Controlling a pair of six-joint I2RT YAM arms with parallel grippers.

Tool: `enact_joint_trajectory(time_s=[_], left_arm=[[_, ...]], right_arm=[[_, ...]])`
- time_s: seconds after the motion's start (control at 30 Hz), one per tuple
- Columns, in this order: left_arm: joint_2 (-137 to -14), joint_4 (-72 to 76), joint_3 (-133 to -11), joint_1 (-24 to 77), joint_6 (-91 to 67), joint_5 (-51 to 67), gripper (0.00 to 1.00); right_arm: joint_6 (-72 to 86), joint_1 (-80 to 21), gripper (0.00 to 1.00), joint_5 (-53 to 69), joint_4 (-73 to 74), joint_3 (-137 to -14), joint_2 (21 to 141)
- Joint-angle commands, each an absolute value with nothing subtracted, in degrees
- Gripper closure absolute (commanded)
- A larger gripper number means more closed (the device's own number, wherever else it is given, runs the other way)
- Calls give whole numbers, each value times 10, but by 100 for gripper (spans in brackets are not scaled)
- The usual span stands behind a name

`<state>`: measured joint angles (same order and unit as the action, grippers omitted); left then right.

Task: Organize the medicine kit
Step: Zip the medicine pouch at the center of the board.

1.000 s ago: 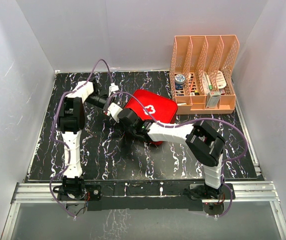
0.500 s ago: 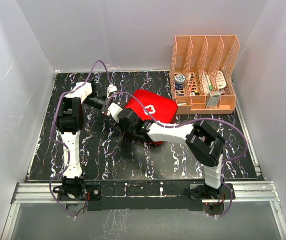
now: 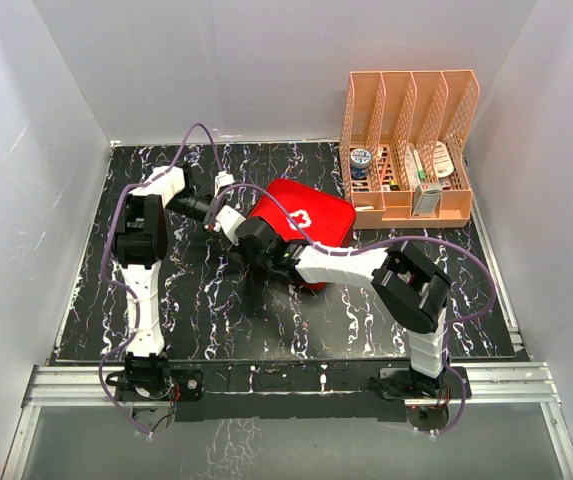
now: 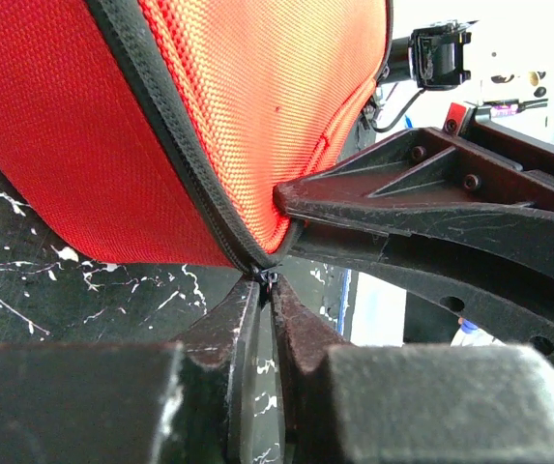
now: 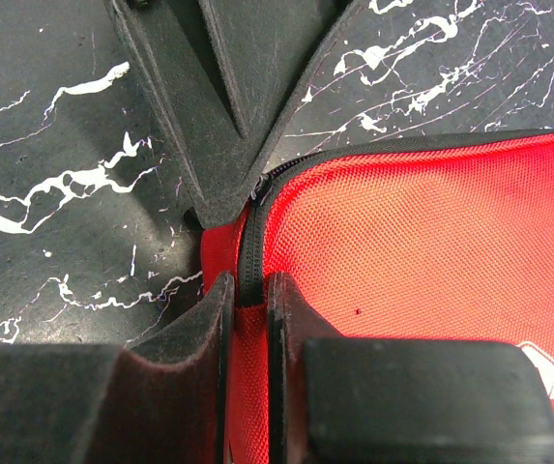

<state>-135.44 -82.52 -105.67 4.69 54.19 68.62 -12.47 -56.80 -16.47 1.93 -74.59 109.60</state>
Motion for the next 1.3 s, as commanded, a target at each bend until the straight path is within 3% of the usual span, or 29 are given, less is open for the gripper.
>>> enact_joint_trajectory(time_s=[0.0,0.5,0.53,0.6,0.67,0.87,1.0,1.27], left_arm=[[-1334,-826,-1070,54,546,728,99],[-1310,-739,-1108,47,436,647,100],[-1310,-748,-1107,47,444,646,100],[-1314,-785,-1108,47,473,646,100],[-1309,-816,-1089,46,501,649,100],[-1241,-825,-963,45,537,652,100],[-1207,-826,-907,45,547,649,100],[-1147,-826,-836,36,548,641,100]], right_arm=[[-97,-576,100,-152,43,-750,1106],[-94,-577,100,-145,58,-754,1093],[-92,-576,98,-140,59,-762,1092],[-85,-577,77,-138,65,-777,1091],[-78,-577,64,-136,68,-794,1087],[-57,-576,42,-162,64,-845,1072],[-36,-567,37,-206,54,-865,1049],[77,-488,40,-292,169,-883,1011]])
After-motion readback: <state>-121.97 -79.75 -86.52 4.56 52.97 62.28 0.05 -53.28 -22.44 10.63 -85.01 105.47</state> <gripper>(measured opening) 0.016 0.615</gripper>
